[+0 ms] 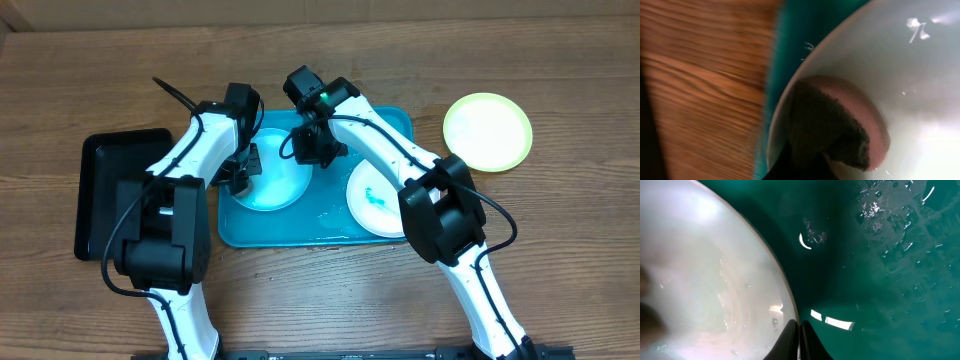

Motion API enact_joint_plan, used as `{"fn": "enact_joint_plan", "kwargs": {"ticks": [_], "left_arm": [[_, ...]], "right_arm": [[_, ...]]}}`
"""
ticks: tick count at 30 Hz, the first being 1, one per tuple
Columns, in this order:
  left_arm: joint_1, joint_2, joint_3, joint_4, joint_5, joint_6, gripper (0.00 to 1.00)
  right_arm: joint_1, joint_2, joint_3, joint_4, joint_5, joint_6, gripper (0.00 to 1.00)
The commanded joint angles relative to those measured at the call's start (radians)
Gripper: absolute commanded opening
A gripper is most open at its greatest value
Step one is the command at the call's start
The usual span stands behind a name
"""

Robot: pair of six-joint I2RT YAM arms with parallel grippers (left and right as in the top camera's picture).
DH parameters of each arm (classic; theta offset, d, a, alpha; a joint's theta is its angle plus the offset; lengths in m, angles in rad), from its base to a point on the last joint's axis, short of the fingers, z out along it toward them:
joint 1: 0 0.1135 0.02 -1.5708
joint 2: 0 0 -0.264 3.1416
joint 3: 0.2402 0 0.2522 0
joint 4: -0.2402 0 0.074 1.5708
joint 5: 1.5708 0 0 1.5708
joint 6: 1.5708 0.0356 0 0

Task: Clean dirty plates on tray and stack at the side

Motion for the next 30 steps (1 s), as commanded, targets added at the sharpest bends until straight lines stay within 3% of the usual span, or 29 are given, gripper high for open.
{"fn": "enact_joint_plan", "kwargs": {"ticks": [1,6,9,13,19,27,30], "left_arm": [[0.021,0.013,-0.019,-0.001,-0.362,-0.066,0.04],[0.021,0.001,0.104,-0.054,-0.321,-0.067,0.04],[0.027,-0.031,0.242,-0.142,-0.26,-0.139,0.04],[0.077,-0.1,0.345,-0.169,-0.083,-0.171,0.04],[0.262,-0.192,0.357,-0.195,0.124,-0.192,0.04],[0.495,-0.18,0.266,-0.256,0.132,-0.184,0.04],[0.561,-0.177,0.195,-0.22,0.133,-0.183,0.04]], "right_arm": [[-0.019,0.007,0.011,-0.005,0.063,0.005,0.04],[-0.018,0.007,0.011,0.022,0.063,-0.007,0.04],[-0.018,0.004,0.015,0.036,0.063,-0.007,0.04],[-0.014,-0.017,0.047,0.016,0.104,-0.033,0.04],[0.038,-0.088,0.142,-0.057,0.389,-0.104,0.04],[0.189,-0.119,0.285,-0.133,1.027,-0.257,0.04],[0.238,-0.119,0.294,-0.132,1.077,-0.27,0.04]]}}
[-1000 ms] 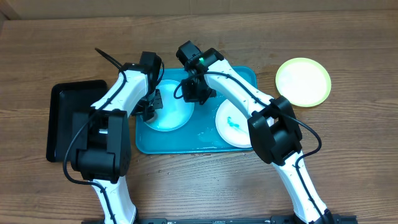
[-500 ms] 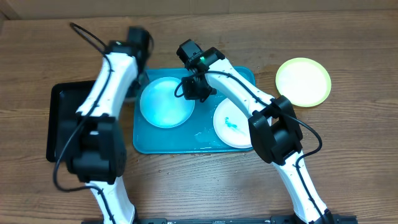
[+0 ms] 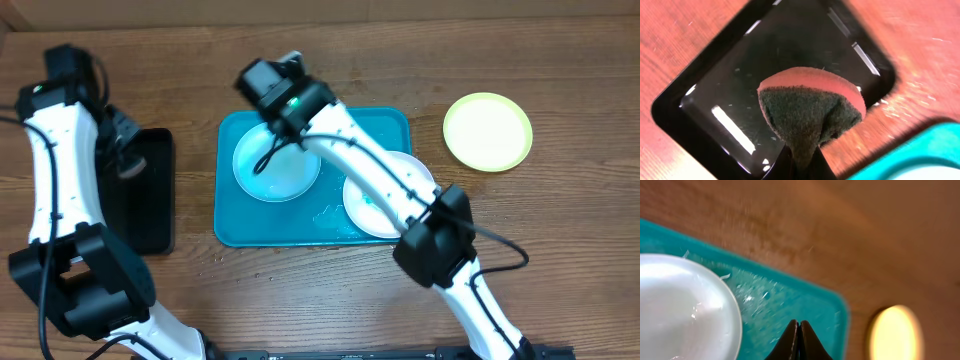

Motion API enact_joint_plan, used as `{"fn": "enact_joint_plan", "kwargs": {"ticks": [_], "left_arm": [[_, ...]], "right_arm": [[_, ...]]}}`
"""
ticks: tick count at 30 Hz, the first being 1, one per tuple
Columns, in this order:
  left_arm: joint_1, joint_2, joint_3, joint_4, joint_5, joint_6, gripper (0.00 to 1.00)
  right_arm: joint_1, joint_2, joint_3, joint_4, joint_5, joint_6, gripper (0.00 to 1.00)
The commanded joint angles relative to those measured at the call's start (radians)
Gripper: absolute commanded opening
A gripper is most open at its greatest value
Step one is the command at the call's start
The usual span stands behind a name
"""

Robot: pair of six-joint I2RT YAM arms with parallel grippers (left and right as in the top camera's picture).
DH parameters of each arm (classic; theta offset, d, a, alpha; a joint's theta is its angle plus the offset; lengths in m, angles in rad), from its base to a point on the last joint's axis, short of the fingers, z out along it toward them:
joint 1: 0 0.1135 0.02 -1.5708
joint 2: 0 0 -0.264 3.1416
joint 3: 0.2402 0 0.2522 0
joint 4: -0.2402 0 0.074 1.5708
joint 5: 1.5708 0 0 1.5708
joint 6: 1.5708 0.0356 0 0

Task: Clean dirty plates on tray and stack at the side

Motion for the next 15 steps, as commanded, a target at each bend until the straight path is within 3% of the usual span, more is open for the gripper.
{"fn": "enact_joint_plan", "kwargs": {"ticks": [1,2,3,8,11,15], "left_arm": [[0.067,0.006,-0.091,0.033,0.032,-0.003,0.04],[0.093,0.006,-0.13,0.069,0.056,0.024,0.04],[0.101,0.006,-0.145,0.087,0.073,0.04,0.04],[0.112,0.006,-0.169,0.147,0.195,0.119,0.04],[0.1,0.006,-0.169,0.167,0.319,0.187,0.04],[0.062,0.006,-0.169,0.191,0.533,0.296,0.04]], "right_arm": [[0.051,-0.042,0.029,-0.002,0.154,-0.056,0.04],[0.039,-0.042,0.026,0.0,-0.061,-0.041,0.23],[0.02,-0.042,0.02,0.009,-0.169,-0.01,0.33],[-0.114,-0.042,-0.008,0.0,-0.446,0.176,0.37],[-0.197,-0.042,-0.04,-0.001,-0.629,0.188,0.43],[-0.285,-0.042,-0.122,0.026,-0.838,0.178,0.44]]}}
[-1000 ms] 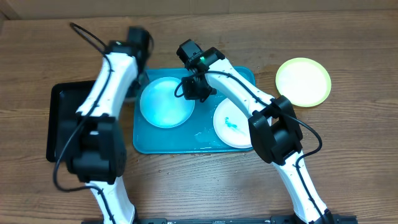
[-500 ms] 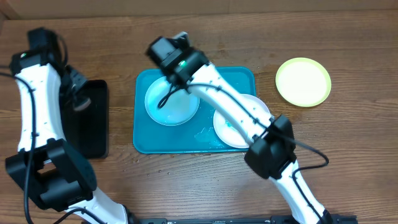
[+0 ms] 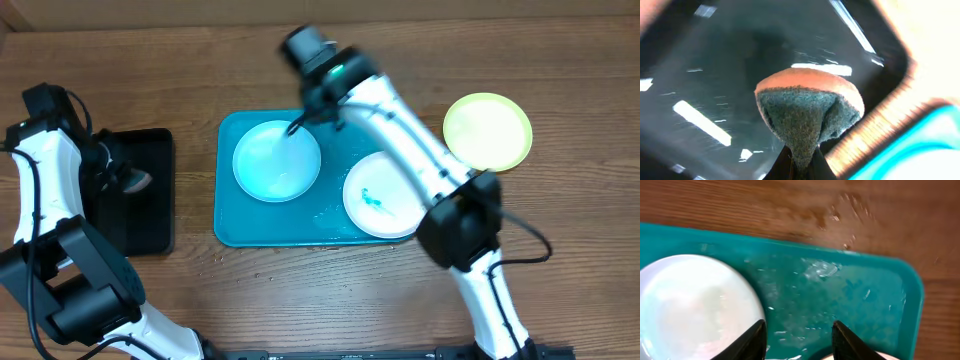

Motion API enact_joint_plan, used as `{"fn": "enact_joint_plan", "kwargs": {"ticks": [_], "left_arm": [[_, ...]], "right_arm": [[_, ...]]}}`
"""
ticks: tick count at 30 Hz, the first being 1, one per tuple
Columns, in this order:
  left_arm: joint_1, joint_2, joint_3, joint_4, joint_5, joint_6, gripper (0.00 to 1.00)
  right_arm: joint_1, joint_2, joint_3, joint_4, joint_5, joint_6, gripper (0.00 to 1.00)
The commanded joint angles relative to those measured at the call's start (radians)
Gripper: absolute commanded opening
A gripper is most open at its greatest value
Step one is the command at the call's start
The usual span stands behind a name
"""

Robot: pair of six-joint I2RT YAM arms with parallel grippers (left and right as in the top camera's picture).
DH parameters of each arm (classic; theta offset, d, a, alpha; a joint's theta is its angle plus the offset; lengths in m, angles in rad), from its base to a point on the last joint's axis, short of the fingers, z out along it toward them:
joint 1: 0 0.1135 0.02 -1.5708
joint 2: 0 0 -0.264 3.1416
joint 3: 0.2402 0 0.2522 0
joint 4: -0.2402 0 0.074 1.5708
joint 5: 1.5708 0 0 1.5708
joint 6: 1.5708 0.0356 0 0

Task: Clean dirty plates on tray and stack at the side

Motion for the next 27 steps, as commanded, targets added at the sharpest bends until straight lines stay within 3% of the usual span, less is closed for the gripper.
{"fn": "enact_joint_plan", "kwargs": {"ticks": [1,3,7,14,25,27], "left_arm": [[-0.06,0.002,-0.004,0.019,0.307,0.163,0.04],[-0.105,0.002,-0.004,0.031,0.355,0.197,0.04],[-0.227,0.008,-0.004,0.054,0.31,0.194,0.04],[-0.41,0.016,-0.004,0.122,0.072,0.091,0.04],[-0.496,0.018,-0.004,0.193,0.057,0.089,0.05],[-0.513,0.023,-0.004,0.197,0.062,0.088,0.04]], "right_arm": [[-0.054,-0.022,-0.089,0.036,-0.299,0.023,0.43],[-0.066,-0.022,-0.143,0.077,-0.356,0.004,0.43],[-0.063,-0.022,-0.252,0.174,-0.397,0.006,0.44],[-0.045,-0.022,-0.334,0.237,-0.4,0.021,0.45],[0.003,-0.022,-0.431,0.298,-0.393,0.043,0.45],[0.008,-0.022,-0.467,0.332,-0.393,0.045,0.4]]}}
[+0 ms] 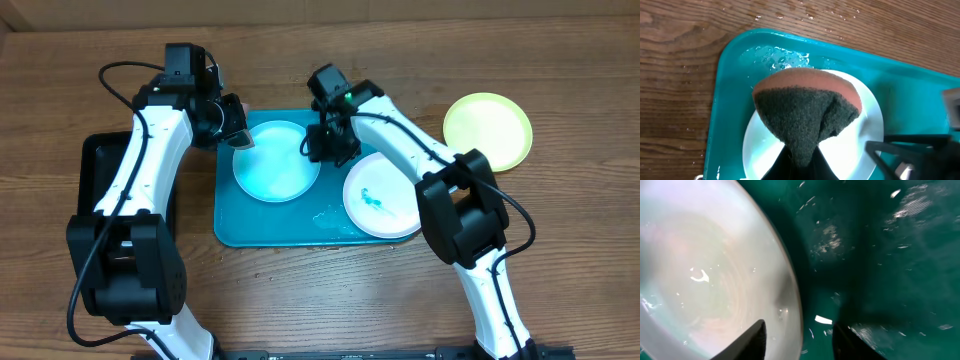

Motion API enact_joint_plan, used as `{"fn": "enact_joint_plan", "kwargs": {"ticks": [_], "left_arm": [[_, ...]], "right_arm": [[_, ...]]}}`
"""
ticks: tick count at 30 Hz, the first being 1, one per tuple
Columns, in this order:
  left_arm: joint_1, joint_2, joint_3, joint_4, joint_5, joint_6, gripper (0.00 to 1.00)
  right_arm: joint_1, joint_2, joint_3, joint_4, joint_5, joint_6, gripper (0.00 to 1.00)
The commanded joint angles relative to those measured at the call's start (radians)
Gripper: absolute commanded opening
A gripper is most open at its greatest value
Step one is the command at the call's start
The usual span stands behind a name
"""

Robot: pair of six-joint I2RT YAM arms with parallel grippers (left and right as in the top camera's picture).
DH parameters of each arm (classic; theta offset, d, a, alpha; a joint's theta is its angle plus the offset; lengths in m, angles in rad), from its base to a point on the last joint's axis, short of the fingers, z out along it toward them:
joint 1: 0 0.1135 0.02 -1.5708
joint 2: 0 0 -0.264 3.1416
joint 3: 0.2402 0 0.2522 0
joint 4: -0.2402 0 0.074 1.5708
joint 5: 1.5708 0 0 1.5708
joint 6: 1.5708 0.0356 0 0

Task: Clean dirty plates on tray and stack at the side
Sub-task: 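Scrub the pale blue plate again with the sponge in the left gripper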

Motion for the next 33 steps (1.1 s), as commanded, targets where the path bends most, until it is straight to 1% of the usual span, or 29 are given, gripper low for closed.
{"fn": "enact_joint_plan", "kwargs": {"ticks": [1,2,3,4,5,6,8,12,13,15,16,18,21,25,28,31,33], "left_arm": [[-0.036,0.025,-0.004,0.01,-0.013,-0.014,0.04],[-0.045,0.031,-0.004,0.011,-0.015,-0.014,0.04],[-0.053,0.037,-0.004,0.013,-0.014,-0.014,0.04],[-0.061,0.045,-0.005,0.016,-0.014,-0.02,0.04],[-0.069,0.057,-0.004,0.02,-0.014,-0.031,0.04],[-0.076,0.073,-0.004,0.024,-0.014,-0.043,0.04],[-0.09,0.113,-0.004,0.031,-0.014,-0.06,0.04],[-0.113,0.19,-0.004,0.047,-0.003,-0.059,0.04],[-0.121,0.222,-0.004,0.06,0.015,-0.058,0.04],[-0.129,0.268,-0.004,0.064,-0.002,-0.043,0.04],[-0.129,0.272,-0.004,0.061,-0.027,-0.04,0.04],[-0.126,0.277,-0.004,0.05,-0.126,-0.04,0.04],[-0.123,0.274,-0.002,0.026,-0.305,-0.04,0.04],[-0.12,0.272,0.023,-0.049,-0.55,-0.051,0.04],[-0.12,0.269,0.061,-0.113,-0.676,-0.071,0.05],[-0.121,0.259,0.11,-0.171,-0.682,-0.096,0.04],[-0.122,0.252,0.146,-0.2,-0.615,-0.108,0.04]], "right_arm": [[0.016,-0.021,-0.058,0.035,-0.003,0.031,0.37],[0.016,-0.021,-0.063,0.038,0.003,0.044,0.31],[0.016,-0.021,-0.064,0.038,0.003,0.052,0.22],[0.016,-0.021,-0.064,0.038,0.003,0.055,0.16],[0.016,-0.022,-0.064,0.039,0.003,0.055,0.11],[0.016,-0.022,-0.064,0.04,0.003,0.055,0.1],[0.016,-0.021,-0.064,0.037,0.003,0.055,0.09],[0.017,-0.022,-0.064,0.034,0.003,0.055,0.07],[0.017,-0.022,-0.064,0.034,0.003,0.055,0.04],[0.017,-0.022,-0.064,0.035,0.003,0.055,0.04],[0.017,-0.021,-0.064,0.034,0.003,0.055,0.04],[0.017,-0.022,-0.064,0.032,0.005,0.055,0.04],[0.017,-0.021,-0.064,0.026,0.026,0.055,0.04],[0.017,-0.022,-0.064,0.014,0.039,0.055,0.04],[0.017,-0.021,-0.064,0.015,0.045,0.054,0.04],[0.017,-0.021,-0.064,0.015,0.045,0.055,0.04],[0.017,-0.022,-0.064,0.015,0.045,0.055,0.04]]}}
